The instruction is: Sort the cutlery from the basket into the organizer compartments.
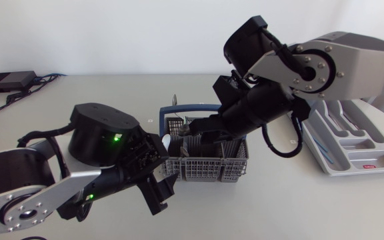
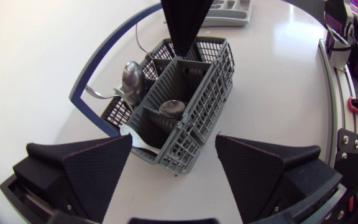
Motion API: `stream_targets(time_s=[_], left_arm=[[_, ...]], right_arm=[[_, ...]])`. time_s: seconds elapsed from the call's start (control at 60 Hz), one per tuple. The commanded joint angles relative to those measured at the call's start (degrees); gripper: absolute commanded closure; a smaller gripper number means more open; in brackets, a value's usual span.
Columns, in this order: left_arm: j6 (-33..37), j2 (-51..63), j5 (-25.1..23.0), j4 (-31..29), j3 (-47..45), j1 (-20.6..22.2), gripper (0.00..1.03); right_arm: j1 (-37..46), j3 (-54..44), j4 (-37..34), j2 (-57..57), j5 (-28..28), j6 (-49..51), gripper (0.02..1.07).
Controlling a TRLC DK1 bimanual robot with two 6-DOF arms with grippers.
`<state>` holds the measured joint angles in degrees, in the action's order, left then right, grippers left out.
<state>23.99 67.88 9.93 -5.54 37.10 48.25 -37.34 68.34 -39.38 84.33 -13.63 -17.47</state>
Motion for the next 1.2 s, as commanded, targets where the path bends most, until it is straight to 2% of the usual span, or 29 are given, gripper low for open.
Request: stream_targets(time_s=[0.0,0.2,0.417,0.817,1.183], left_arm=[[-0.78,0.68,0.26,-0.26,-1.07,0.27,0.11],[-0.70,0.24,0.26,-0.44,-1.07,-0.17,0.11],[-0.70,0.15,0.35,-0.79,-1.24,-0.35,0.11],[-0.26,-1.34,0.52,-1.75,-1.51,-0.70,0.11],[0.09,-2.05,0.52,-2.11,-1.77,-1.05,0.11]], right_arm=[[-0.71,-2.77,1.49,0.13,0.71,0.95,0.89],[-4.41,-4.70,6.15,0.04,3.17,6.22,0.80],[-5.90,-4.61,7.73,2.06,6.95,10.09,0.79],[-6.34,-5.58,10.72,3.12,3.26,12.03,0.78],[-7.04,-5.67,12.92,5.23,3.43,11.76,0.78]])
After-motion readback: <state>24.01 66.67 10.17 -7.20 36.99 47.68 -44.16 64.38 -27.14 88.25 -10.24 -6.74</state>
